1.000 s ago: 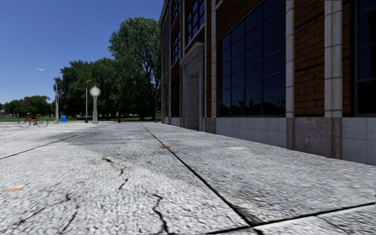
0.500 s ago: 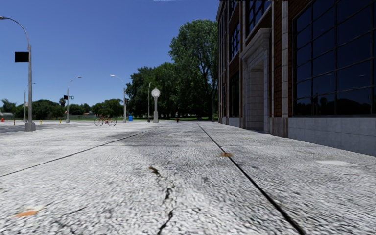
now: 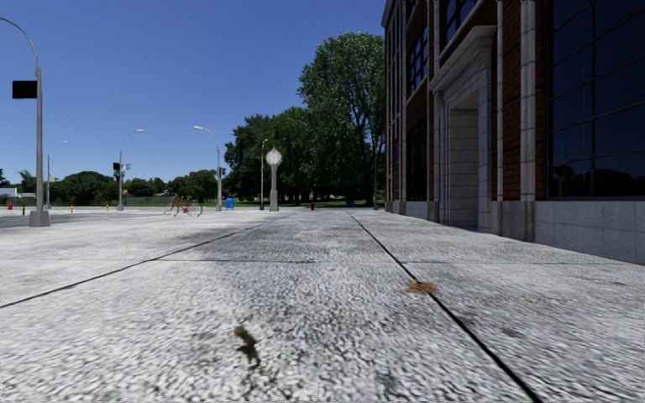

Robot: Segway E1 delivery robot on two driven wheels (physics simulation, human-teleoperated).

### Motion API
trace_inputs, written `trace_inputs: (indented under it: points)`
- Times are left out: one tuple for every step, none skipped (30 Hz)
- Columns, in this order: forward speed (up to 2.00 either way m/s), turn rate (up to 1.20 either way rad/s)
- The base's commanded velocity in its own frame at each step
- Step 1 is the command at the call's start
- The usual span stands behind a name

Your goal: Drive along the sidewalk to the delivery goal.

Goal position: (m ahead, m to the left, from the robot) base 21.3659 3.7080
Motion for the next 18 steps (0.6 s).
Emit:
trace_inputs:
  points:
    - [2.0,0.0]
    - [2.0,0.0]
    - [2.0,0.0]
    - [2.0,0.0]
    - [2.0,0.0]
    - [2.0,0.0]
    - [2.0,0.0]
    - [2.0,0.0]
    - [2.0,0.0]
    - [2.0,0.0]
    - [2.0,0.0]
    - [2.0,0.0]
    - [2.0,0.0]
    - [2.0,0.02]
    - [2.0,0.02]
    - [2.0,0.09]
    - [2.0,0.16]
    - [2.0,0.23]
